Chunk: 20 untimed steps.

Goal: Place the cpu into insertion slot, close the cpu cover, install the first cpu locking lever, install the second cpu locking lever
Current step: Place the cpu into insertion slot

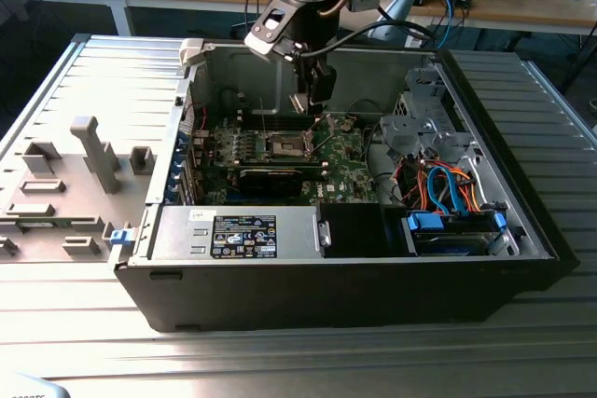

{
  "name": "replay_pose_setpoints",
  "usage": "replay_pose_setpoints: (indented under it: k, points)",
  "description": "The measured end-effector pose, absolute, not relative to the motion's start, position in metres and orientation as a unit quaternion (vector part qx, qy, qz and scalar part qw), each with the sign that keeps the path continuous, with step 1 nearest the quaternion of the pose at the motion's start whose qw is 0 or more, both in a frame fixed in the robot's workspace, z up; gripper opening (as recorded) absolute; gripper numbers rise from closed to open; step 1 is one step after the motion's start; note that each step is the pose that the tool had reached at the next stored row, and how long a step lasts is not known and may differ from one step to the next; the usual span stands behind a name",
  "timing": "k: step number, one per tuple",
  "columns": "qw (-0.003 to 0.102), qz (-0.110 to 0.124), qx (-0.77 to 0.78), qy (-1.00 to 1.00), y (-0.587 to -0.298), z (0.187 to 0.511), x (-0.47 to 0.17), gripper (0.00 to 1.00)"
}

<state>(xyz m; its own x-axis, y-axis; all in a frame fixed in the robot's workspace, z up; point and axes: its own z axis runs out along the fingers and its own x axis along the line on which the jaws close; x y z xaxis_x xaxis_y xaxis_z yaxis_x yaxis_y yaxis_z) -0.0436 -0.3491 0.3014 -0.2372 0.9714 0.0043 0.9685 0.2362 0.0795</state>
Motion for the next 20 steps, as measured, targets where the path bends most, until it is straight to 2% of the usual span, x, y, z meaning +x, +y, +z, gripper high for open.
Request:
replay_pose_setpoints:
  k: [20]
  points:
    - [0.027, 0.029, 0.658, 0.752, -0.3491, 0.3005, -0.0436, 0.54]
